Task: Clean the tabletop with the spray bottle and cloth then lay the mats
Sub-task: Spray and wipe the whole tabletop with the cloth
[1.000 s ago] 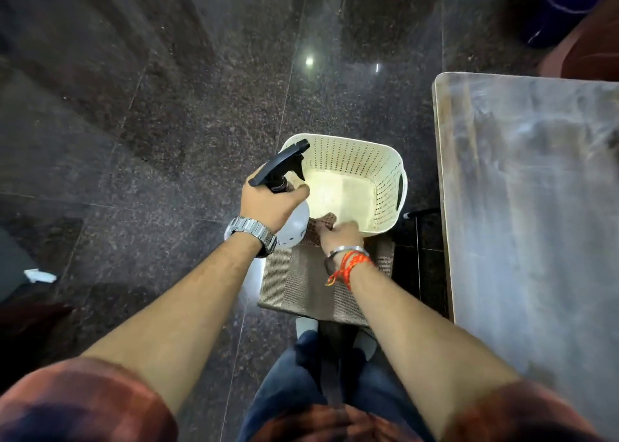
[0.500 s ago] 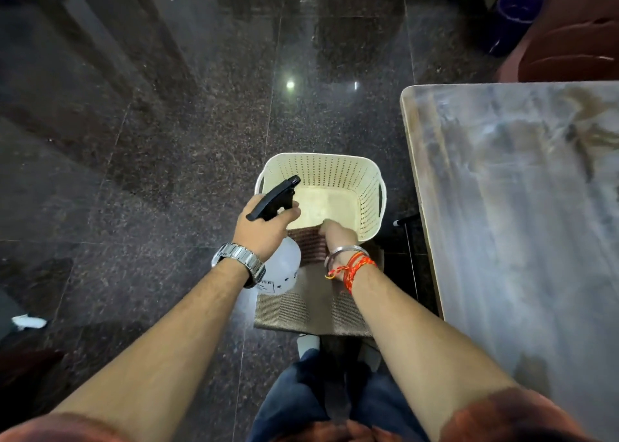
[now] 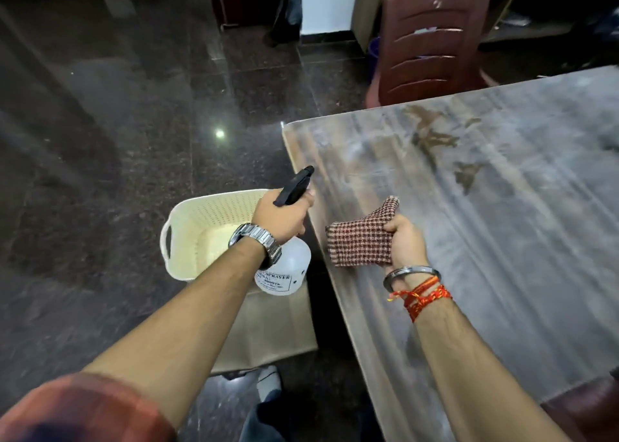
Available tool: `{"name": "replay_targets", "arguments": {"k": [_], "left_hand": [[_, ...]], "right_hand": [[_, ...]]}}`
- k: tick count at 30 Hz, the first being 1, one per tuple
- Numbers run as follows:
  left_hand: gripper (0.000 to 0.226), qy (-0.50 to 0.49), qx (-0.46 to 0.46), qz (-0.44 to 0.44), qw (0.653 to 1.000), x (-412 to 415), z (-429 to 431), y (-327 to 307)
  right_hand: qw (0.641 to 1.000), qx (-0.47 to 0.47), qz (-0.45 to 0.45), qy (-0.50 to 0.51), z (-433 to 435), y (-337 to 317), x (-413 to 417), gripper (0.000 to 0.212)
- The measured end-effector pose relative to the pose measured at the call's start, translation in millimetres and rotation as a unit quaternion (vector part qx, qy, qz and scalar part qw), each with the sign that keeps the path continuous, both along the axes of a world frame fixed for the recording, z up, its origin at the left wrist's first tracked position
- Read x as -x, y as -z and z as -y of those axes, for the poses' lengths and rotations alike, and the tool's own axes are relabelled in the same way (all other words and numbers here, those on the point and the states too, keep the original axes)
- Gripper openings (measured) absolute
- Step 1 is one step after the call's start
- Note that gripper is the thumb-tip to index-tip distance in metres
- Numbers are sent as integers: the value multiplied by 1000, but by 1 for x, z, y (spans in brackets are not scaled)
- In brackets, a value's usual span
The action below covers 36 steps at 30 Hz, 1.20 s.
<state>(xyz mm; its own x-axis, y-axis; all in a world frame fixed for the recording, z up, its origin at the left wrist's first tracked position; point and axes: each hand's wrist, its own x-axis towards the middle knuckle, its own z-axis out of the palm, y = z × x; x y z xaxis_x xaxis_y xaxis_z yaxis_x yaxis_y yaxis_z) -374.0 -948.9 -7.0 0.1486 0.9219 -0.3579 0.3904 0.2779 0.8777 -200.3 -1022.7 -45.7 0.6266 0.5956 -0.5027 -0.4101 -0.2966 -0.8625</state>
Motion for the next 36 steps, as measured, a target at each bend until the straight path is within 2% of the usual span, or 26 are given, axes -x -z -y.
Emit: {"name": "replay_targets", "arguments": {"k": [3, 6, 9, 12, 17, 23, 28, 34, 36], "left_hand": [[32, -8, -2, -8, 1000, -55, 4, 2], [31, -38, -6, -49, 998, -101, 15, 4], [28, -85, -3, -80, 993, -144, 34, -1], [42, -139, 1, -96, 986, -174, 42, 5], [34, -136, 21, -58, 989, -212, 56, 5], [34, -272, -14, -25, 962, -227, 84, 9], [22, -230, 18, -39, 972, -224, 85, 15], [34, -227, 15, -51, 972, -224, 84, 7], [30, -232, 12, -48, 971, -221, 80, 8]], "right_hand": [[998, 14, 55, -8, 13, -11, -47, 14], [990, 16, 105, -96, 14, -19, -89, 28], [978, 44, 172, -107, 14, -24, -122, 23], [979, 43, 177, -89, 16, -21, -152, 20], [973, 53, 208, -89, 30, -25, -195, 19], [978, 41, 185, -84, 33, -14, -206, 31], [978, 40, 181, -99, 31, -13, -201, 29], [973, 64, 186, -124, 27, -13, -193, 30], [972, 68, 188, -127, 25, -13, -191, 29]]}}
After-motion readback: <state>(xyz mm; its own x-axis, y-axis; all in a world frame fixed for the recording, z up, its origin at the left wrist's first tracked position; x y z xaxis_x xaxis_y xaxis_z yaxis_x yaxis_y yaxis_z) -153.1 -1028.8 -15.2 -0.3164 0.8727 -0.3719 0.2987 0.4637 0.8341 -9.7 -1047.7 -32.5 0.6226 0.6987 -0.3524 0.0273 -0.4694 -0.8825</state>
